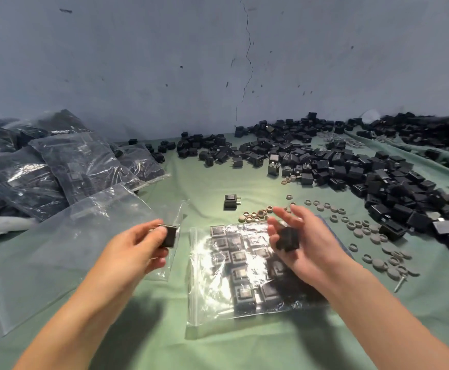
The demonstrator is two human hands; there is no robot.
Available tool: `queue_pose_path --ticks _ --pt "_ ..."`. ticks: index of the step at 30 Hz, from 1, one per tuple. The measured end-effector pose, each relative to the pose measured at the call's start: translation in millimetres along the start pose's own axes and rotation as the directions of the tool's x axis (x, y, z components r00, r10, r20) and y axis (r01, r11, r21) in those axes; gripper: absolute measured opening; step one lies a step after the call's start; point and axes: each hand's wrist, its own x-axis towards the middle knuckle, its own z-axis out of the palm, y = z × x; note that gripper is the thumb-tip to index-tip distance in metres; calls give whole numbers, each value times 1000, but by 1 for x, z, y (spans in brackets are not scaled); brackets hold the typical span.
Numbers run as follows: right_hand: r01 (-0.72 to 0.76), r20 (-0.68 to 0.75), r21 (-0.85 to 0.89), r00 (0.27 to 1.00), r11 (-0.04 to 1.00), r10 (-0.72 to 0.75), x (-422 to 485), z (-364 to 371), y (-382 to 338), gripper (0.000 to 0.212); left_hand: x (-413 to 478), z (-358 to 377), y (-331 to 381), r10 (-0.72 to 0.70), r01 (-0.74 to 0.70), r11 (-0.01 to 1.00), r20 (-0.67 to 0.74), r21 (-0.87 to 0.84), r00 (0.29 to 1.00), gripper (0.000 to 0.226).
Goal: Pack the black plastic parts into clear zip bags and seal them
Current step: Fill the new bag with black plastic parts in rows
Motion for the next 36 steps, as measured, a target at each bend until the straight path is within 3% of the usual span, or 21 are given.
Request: queue_pose_path --ticks 3,6,8,11,14,17,19,30,36 --pt "-18 -74 255 997 967 38 1 -13 -14 23 0 -22 -1 -125 108 962 -53 -250 991 19" --pt "50 -100 270 995 961 -23 0 -19 -22 24 -3 -37 -6 -171 147 919 -35 -367 985 29" --pt "105 -110 223 991 969 -82 -2 -21 -24 41 -4 -35 -9 -189 167 933 -40 -320 981 34" --pt "140 -133 169 984 976 -118 -7 -19 -25 53 -7 -23 -14 -215 207 954 -11 -218 977 22" --pt "124 -152 191 984 974 -95 -10 -17 -25 45 -9 -10 -22 -212 212 977 -13 10 977 17" --pt "147 -181 202 977 968 -111 -12 -18 -27 34 -14 -2 -31 -100 83 949 41 303 994 20" --pt "162 -194 185 973 969 -126 -12 -19 -30 28 -18 1 -34 -82 27 915 121 402 989 26" --pt "144 -197 87 972 986 -125 -7 -21 -31 23 -27 7 -38 -150 57 944 271 324 951 45" --pt "146 -174 41 975 988 -137 -7 -19 -28 22 -21 9 -35 -172 150 960 73 236 982 29"
